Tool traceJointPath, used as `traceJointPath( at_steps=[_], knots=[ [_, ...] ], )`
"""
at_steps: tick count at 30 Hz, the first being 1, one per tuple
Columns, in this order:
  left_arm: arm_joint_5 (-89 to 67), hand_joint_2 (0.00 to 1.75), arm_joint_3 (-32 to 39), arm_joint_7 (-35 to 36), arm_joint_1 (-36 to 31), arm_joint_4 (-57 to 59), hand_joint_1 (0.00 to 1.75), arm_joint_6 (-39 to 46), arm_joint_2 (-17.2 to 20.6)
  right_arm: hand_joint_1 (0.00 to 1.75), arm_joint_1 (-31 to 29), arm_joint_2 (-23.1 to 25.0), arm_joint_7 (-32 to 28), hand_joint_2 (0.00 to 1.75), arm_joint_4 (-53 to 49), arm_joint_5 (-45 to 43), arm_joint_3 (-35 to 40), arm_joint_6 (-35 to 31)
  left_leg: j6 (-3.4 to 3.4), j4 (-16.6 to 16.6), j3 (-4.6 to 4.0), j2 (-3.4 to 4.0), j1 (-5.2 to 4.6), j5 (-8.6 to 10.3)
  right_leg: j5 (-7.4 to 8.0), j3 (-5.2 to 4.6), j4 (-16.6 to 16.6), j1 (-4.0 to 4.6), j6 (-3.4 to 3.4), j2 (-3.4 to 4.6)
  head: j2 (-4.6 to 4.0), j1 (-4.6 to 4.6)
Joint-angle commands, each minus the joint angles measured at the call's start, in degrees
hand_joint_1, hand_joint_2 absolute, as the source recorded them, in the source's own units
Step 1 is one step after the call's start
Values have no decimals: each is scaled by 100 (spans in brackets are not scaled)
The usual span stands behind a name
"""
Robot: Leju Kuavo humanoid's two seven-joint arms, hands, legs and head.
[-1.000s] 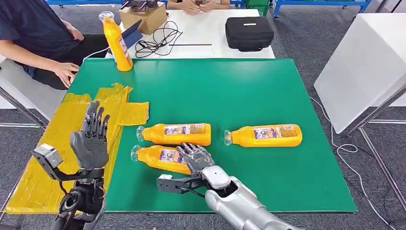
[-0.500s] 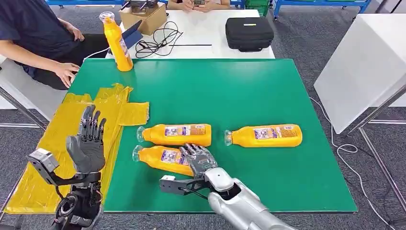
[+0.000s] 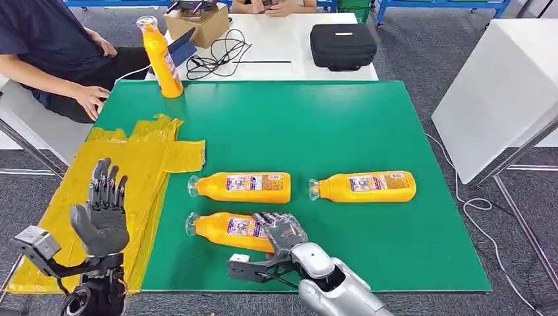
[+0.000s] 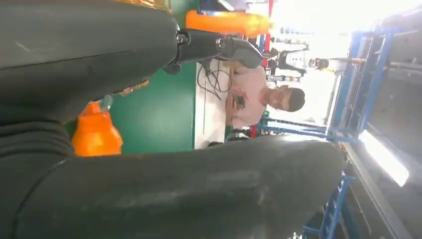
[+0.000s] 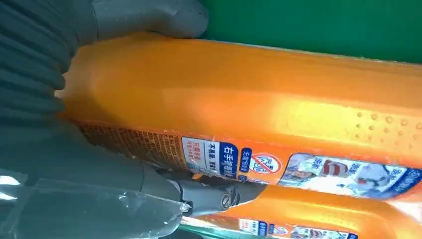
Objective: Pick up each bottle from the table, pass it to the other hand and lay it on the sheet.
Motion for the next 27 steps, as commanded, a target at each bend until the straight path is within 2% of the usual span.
traceJointPath(
  at_steps=[1,14,16,18,20,21,24,27],
  knots=[
    [13,0,348,60,46,-100,0,-122,27,175,1077,-954,109,175,-1534,-110,-383,411,0,-5,2,-18,2,0,-4,12,-11,2,8,-24,0,-2],
    [24,0,273,125,-174,85,0,-237,72,175,1416,-800,184,175,-1755,-16,-831,467,-2,-7,-2,-5,1,0,-1,9,-13,4,10,-18,0,-2],
    [50,0,283,156,-220,144,0,-278,89,175,1628,-743,105,175,-2163,-106,-1274,149,-2,-6,-3,-10,-1,2,-2,4,-8,2,6,-21,0,-2],
    [364,0,345,353,-258,249,0,-501,121,175,1767,-629,-307,175,-2687,-464,-1776,-217,-2,-5,-9,-19,1,1,-4,5,-11,4,12,-33,0,0],
    [617,0,460,447,-320,375,0,-737,123,175,1682,-571,-447,175,-3038,-594,-2097,-232,-2,1,-21,-8,-5,1,-3,-13,3,-2,7,-16,0,0],
    [950,175,465,617,-401,492,0,-1024,158,175,1562,-446,-604,175,-3135,-749,-2340,-384,-2,5,-30,-4,-3,-1,-3,-15,5,-1,11,-14,0,0],
    [1236,175,431,741,-632,791,0,-1246,254,175,1042,-357,-643,175,-2958,-903,-2647,-328,-4,5,-63,14,-9,10,8,-2,14,-5,10,4,0,-2],
    [1564,175,390,775,-705,1039,0,-1421,368,175,558,-412,-852,175,-2500,-1164,-2788,-502,-3,1,-53,17,-7,12,14,4,8,-4,12,11,0,0]
  ],
)
